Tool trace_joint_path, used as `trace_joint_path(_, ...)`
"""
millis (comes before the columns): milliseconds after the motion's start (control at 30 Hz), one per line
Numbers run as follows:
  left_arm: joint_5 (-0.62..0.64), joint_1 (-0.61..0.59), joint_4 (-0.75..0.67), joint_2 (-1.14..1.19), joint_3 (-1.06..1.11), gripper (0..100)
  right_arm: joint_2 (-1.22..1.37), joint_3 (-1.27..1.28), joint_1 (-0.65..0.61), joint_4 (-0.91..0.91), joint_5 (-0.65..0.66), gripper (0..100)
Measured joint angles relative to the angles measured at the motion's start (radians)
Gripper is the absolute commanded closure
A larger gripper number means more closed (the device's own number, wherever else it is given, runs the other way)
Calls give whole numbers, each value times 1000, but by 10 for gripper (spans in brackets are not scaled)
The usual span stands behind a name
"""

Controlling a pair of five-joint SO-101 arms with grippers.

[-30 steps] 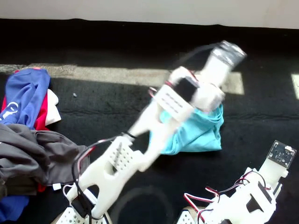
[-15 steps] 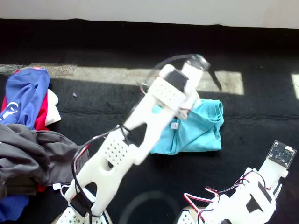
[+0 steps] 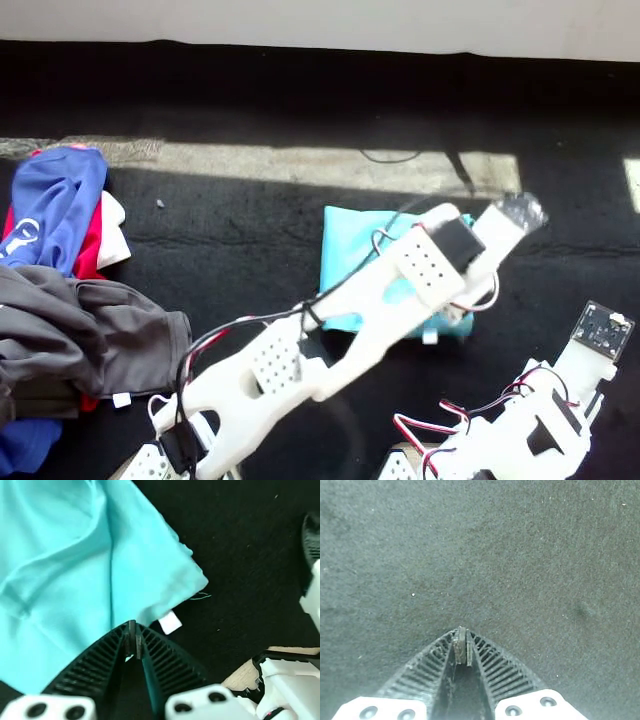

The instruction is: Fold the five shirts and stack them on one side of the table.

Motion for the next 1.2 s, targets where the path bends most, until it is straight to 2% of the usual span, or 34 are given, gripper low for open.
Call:
trace_joint_path(100,0,-51,0,-51,-6,991,0,0,0,0,0,992)
trace_joint_path(233,0,-176,2,-51,-6,991,0,0,0,0,0,992)
trace_joint_path(333,0,-250,2,3,-18,991,0,0,0,0,0,992)
trace_joint_path(433,0,-269,2,81,-18,991,0,0,0,0,0,992)
trace_joint_path(600,0,-249,2,163,-18,991,0,0,0,0,0,992)
trace_joint_path(1067,0,-17,-2,167,-84,991,0,0,0,0,0,992)
trace_joint_path(1200,0,6,-2,144,-135,991,0,0,0,0,0,992)
